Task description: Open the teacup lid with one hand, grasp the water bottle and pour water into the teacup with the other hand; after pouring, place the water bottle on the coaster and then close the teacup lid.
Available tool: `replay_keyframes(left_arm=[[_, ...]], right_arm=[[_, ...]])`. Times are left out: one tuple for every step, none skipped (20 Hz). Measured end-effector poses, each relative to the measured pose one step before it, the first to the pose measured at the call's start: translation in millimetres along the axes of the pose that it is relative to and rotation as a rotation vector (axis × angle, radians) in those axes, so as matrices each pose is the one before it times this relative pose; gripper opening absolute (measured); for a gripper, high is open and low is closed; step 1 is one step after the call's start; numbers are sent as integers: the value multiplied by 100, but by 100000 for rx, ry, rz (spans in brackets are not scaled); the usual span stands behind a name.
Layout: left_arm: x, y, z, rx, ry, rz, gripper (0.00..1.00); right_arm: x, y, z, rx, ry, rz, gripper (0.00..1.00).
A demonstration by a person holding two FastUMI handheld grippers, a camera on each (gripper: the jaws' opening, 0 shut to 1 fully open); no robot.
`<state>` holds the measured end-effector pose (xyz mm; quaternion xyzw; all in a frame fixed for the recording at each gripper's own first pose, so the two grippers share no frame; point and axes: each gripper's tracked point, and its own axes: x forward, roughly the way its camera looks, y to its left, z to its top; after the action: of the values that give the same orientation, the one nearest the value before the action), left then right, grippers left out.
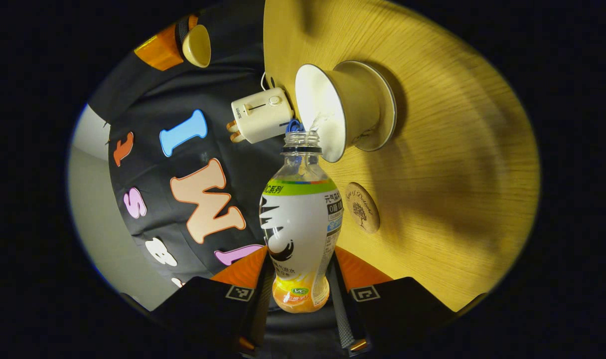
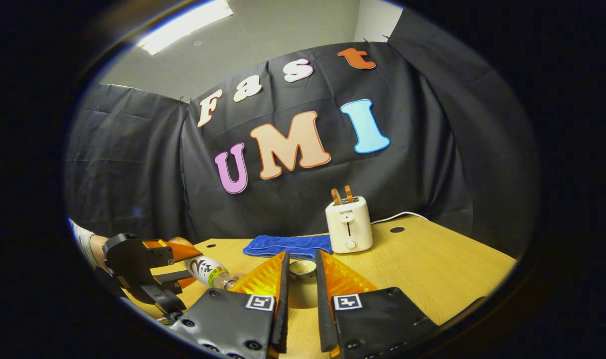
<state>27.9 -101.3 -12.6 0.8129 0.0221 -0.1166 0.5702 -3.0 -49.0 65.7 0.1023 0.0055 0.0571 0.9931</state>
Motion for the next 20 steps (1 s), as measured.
replay_keyframes(left_arm=[[69, 557, 187, 1168, -232, 344, 55], [140, 323, 39, 1121, -139, 203, 55], [311, 265, -74, 1199, -5, 18, 55], [107, 168, 84, 1488, 123, 139, 55], [-248, 207, -183, 1728, 147, 304, 55], [89, 117, -96, 1467, 360, 235, 55], [-105, 289, 52, 1076, -176, 392, 55], [26, 76, -112, 1201, 359, -83, 55], [-70, 355, 67, 960, -107, 628, 55], [94, 111, -90, 773, 199, 194, 55], [-38, 144, 26, 979, 105, 206, 55], [45, 210, 115, 1111, -442, 500, 55], [3, 219, -54, 1126, 432, 92, 55], [18, 200, 45, 1010, -170, 375, 55], [162, 224, -56, 903, 75, 147, 55], [75, 127, -77, 1065, 320, 127, 55], [8, 303, 51, 966, -271, 358, 55], [103, 20, -94, 872, 501, -261, 55], [-12, 159, -124, 981, 58, -161, 55], [-61, 69, -119, 1259, 81, 15, 55]], right_arm=[[1, 8, 64, -30, -161, 96, 30], [1, 47, 58, 114, -196, 102, 27], [-120, -35, 155, 244, -302, -28, 27], [-34, -96, 137, 260, -270, -98, 29], [-8, -190, 78, 275, -177, -170, 27], [-12, -112, 178, 389, -296, -206, 29], [-55, -106, 13, 355, -53, -153, 27], [27, -79, 98, 354, -134, -89, 27], [-44, -52, 37, 250, -70, -9, 29], [16, -61, 106, 104, -117, -53, 29], [-88, -41, 33, 98, -165, -9, 29], [-49, 6, 67, 20, -31, 146, 28], [8, 16, 13, -35, -155, -15, 27], [16, -42, 59, -148, -52, -155, 27], [-66, -128, 51, -22, -128, -121, 27], [11, -114, 29, 190, -122, -145, 27], [-9, 2, 91, 313, -114, 10, 27], [-62, -95, 150, 254, -174, -121, 29], [5, -93, 25, 86, -241, -128, 27], [29, -74, 86, 38, -74, -105, 27]])
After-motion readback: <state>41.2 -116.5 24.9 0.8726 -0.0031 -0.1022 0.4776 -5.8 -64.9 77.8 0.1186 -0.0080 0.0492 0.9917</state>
